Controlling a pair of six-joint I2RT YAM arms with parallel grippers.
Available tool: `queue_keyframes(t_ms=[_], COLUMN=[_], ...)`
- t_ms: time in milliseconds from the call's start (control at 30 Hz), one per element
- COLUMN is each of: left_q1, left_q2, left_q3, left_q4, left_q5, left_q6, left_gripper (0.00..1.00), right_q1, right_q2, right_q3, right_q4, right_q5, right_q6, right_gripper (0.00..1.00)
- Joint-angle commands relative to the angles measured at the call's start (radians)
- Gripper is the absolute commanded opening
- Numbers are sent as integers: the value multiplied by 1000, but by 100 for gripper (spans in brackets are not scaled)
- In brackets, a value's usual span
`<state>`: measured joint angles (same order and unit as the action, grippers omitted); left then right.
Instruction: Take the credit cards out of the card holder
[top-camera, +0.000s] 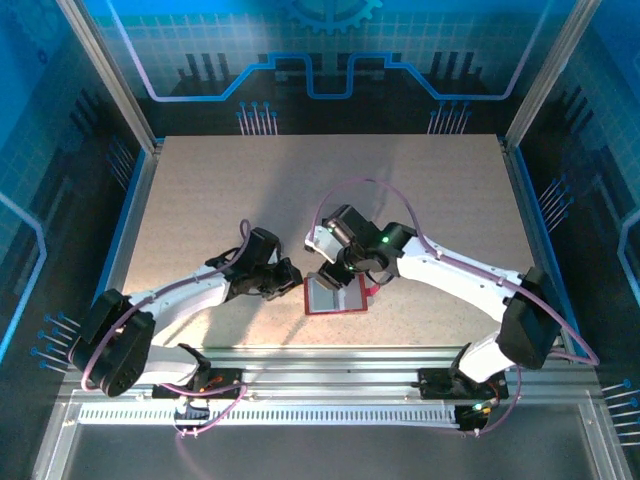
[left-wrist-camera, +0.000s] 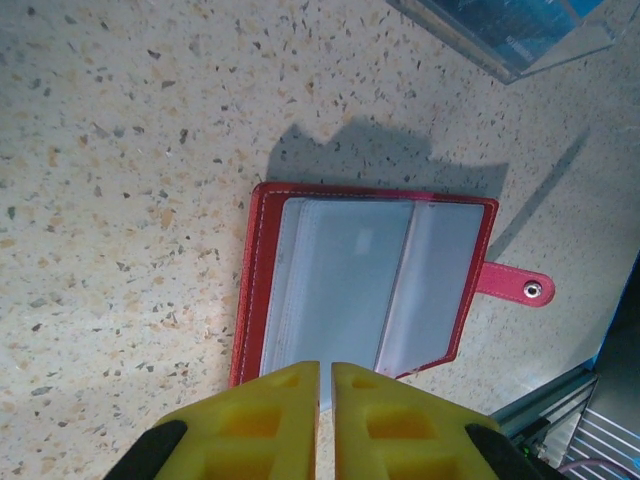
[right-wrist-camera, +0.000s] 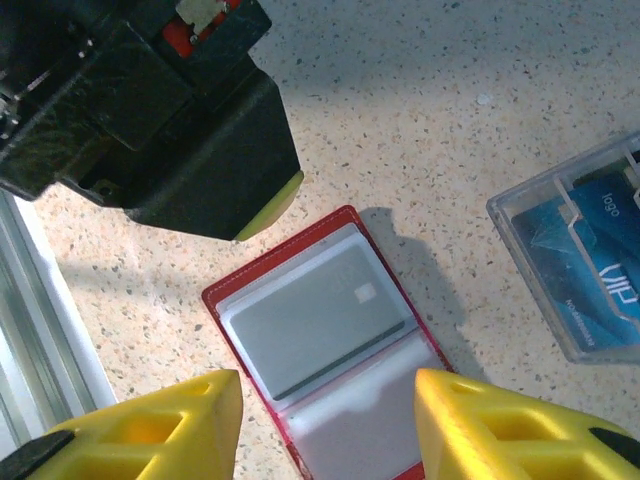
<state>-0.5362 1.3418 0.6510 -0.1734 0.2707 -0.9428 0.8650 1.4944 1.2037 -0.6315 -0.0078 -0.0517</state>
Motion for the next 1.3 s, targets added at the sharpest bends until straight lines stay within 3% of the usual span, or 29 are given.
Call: queue_keyframes(t_ms=[0, 600, 1000, 1267], left_q1=[-12, -88, -166, -194], left_q2=[29, 50, 146, 132], left_q3=[43, 23, 60, 51], left_q4=[17, 76, 70, 48], left_q5=[34, 11, 23, -44], left_q6=[16, -38, -58, -85], left_gripper=[12, 12, 10, 7], right_q1=[11, -24, -163, -193], right_q2=[-57, -200, -231, -109], right_q3=[-39, -180, -377, -395], right_q4=[59, 134, 312, 388], right_q5=[-14, -95, -327, -474], right_q6=[118, 494, 727, 775], right_gripper=[49, 47, 43, 43])
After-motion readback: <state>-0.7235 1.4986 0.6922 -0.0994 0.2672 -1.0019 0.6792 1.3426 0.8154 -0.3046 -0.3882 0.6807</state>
